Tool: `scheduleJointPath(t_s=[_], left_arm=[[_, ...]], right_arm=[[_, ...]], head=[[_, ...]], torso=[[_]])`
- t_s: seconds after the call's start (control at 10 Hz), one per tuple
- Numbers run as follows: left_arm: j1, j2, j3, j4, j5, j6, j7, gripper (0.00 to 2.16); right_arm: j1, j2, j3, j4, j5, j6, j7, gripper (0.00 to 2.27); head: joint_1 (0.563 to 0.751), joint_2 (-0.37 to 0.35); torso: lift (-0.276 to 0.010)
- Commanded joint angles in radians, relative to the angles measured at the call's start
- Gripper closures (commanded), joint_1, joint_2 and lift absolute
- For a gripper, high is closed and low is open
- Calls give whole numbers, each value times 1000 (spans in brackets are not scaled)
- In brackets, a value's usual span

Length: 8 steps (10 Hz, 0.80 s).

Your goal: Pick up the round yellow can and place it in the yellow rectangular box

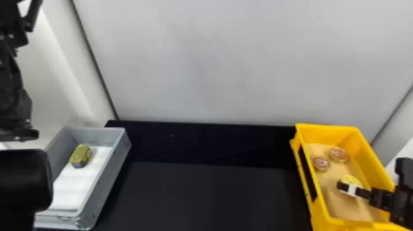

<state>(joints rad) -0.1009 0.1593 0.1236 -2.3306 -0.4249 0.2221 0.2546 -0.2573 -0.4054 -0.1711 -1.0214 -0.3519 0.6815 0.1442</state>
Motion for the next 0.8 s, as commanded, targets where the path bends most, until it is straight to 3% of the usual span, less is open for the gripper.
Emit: scheduleJointPath(t_s=[0.0, 0.7], left_arm=[[-5, -1, -5, 4, 0, -1, 0, 131], [-3, -7, -4, 4, 0, -4, 0, 131]], right_arm=[[-16, -1, 8, 26, 10, 11, 0, 593], [-14, -1, 16, 29, 7, 14, 9, 582]], head=[[663, 54], [663, 54]], torso=[[-10], [-10]])
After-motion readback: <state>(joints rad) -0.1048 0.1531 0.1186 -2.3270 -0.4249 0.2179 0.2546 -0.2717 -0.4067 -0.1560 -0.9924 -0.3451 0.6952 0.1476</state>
